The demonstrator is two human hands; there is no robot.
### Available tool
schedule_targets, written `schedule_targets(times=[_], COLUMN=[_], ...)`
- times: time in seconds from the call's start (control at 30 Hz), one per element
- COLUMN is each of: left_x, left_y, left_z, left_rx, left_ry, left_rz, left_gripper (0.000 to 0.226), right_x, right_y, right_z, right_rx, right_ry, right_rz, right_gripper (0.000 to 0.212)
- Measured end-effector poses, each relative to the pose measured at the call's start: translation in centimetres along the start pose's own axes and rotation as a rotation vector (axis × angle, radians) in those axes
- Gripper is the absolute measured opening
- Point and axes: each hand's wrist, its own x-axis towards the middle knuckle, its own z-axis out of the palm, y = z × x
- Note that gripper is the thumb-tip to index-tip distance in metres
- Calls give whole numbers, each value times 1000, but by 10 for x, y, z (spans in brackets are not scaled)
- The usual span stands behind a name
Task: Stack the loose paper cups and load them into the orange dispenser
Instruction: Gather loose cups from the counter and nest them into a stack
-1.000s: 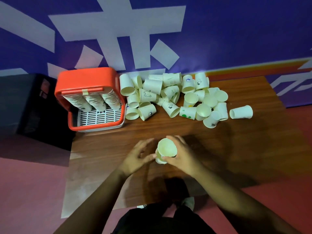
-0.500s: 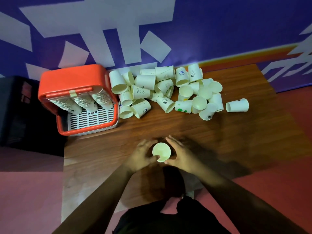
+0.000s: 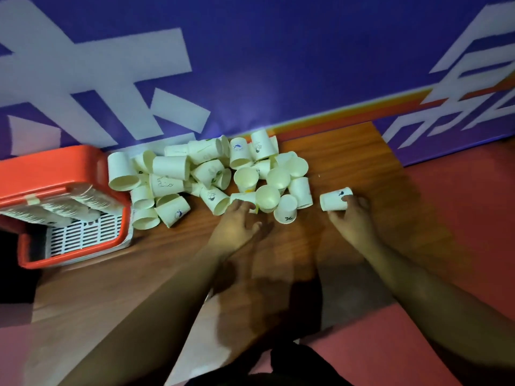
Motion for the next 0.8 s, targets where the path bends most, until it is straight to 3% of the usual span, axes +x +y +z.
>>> schedule_targets(times=[0.17,0.43,0.67,0.8], left_x=[50,89,97,94], left_y=[44,57,52,49], left_z=[40,84,100,102], left_rx=[115,435,647,641], left_ry=[-1,-115,-131,-50], left_rz=[32,38,33,165], left_gripper=[56,70,62,57], right_x=[54,100,114,115], right_y=[22,37,43,47], right_z=[-2,14,23,19], right_rx=[-34,73,48,68], right_ry=[5,-42,-91,-110], right_rz=[80,264,246,186], right_gripper=[64,69,37,28])
